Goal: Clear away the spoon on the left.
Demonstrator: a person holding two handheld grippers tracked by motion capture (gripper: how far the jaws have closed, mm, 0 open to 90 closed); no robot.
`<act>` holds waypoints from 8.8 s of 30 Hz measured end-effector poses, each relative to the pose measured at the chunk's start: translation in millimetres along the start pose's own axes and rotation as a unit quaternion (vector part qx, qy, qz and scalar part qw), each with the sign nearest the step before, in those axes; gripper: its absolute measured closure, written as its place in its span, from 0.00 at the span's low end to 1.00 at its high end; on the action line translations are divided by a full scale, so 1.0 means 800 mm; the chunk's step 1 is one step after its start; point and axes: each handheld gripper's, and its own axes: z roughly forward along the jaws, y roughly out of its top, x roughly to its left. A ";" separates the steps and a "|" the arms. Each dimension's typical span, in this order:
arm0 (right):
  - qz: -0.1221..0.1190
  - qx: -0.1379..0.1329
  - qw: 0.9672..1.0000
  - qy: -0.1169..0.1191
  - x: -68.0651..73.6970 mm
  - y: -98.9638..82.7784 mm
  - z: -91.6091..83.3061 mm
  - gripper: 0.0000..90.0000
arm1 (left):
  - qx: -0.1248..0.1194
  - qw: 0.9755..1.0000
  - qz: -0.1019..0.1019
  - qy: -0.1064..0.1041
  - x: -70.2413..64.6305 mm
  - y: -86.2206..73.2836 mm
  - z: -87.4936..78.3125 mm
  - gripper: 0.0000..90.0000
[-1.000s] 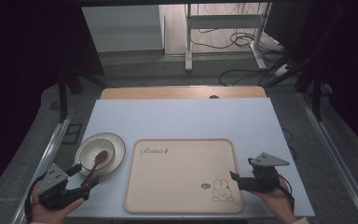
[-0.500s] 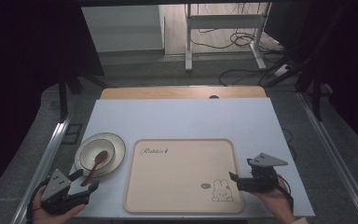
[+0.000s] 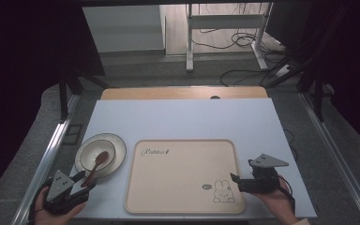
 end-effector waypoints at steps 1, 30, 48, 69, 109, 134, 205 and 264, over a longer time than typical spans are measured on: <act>0.000 0.000 1.000 0.000 0.000 0.000 0.000 0.17 | -0.001 1.000 0.001 0.000 -0.001 0.000 0.000 0.57; -0.007 0.001 1.000 0.005 0.001 0.000 0.001 0.17 | -0.007 0.999 -0.035 0.033 0.006 0.002 -0.001 0.89; -0.010 0.003 1.000 0.003 0.001 -0.001 0.001 0.17 | -0.022 0.998 -0.039 0.041 0.005 0.004 -0.006 0.94; -0.008 0.002 1.000 0.003 0.001 -0.001 0.001 0.17 | -0.061 0.996 -0.056 0.040 0.008 0.015 -0.024 0.94; -0.005 0.000 1.000 0.002 0.001 0.000 0.000 0.17 | -0.102 0.994 -0.040 0.014 -0.001 0.063 -0.038 0.94; -0.004 -0.002 1.000 0.000 0.000 -0.001 -0.002 0.17 | -0.121 0.992 -0.015 -0.020 -0.020 0.113 -0.018 0.94; -0.005 -0.002 1.000 -0.003 0.002 -0.001 -0.004 0.17 | -0.075 0.992 0.039 -0.096 -0.083 0.139 0.071 0.94; -0.010 -0.001 1.000 -0.008 0.001 -0.002 -0.003 0.17 | 0.005 0.987 0.136 -0.091 -0.127 0.108 0.128 0.92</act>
